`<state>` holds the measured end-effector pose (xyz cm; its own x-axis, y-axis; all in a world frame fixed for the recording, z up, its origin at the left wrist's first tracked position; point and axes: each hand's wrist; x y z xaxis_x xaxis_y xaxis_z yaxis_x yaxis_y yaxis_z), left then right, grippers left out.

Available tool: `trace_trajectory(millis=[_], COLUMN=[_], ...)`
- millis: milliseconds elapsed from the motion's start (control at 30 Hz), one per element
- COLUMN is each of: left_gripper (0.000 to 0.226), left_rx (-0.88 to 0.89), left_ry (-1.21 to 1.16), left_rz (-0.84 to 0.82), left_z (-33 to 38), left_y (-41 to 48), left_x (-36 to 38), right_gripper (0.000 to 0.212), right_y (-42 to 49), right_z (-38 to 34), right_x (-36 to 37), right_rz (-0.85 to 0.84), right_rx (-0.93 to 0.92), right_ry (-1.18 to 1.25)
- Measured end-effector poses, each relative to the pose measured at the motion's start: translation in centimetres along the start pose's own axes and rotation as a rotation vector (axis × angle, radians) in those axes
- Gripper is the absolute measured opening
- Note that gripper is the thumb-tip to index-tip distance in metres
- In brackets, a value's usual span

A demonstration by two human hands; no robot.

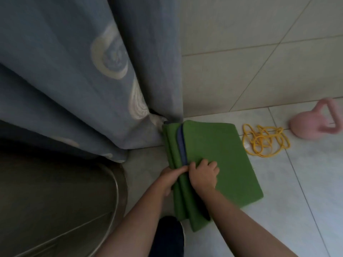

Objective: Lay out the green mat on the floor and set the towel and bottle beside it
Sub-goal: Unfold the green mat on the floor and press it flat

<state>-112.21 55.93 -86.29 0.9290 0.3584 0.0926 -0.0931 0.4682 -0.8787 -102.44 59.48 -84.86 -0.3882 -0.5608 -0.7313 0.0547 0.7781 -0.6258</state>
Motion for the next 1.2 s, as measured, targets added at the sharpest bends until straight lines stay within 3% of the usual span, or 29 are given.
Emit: trace_trajectory(millis=[267,433,567,800,1000,1200], left_gripper=[0.040,0.062,0.032,0.046,0.033,0.028], left_rx=[0.107,0.122,0.175,0.330,0.483,0.676], left_ry=[0.236,0.442,0.535,0.836,0.981,1.107], left_rz=[0.137,0.031,-0.095,-0.214,-0.302,-0.484], left_z=[6.5,11.8,16.2,23.5,27.4,28.2], left_y=[-14.7,-24.8,-33.4,-46.7,-54.4,-61.9], left_x=[9.9,14.8,19.2,28.0,34.2,41.9], right_gripper=[0.048,0.064,0.059,0.066,0.065,0.062], right_y=[-8.3,-15.6,-21.1,-29.3,-36.2,-43.7], right_z=[2.3,2.7,4.1,6.8,9.0,13.7], right_x=[-15.1,-25.7,-34.3,-48.6,-57.9,-64.4], right_rz=[-0.189,-0.252,-0.189,-0.088,0.050,0.360], right_rx=[-0.007,0.138,0.224,0.238,0.215,0.297], right_ry=[0.521,0.834,0.940,1.029,1.085,0.970])
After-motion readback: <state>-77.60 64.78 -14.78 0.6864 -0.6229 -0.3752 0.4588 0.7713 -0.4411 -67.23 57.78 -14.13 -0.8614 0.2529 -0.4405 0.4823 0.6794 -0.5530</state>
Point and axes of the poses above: each hand's wrist, its own y-axis towards the middle knuckle, its own x-axis out of the palm, z = x × y, and after that the axes turned 1 degree about -y, right-handed
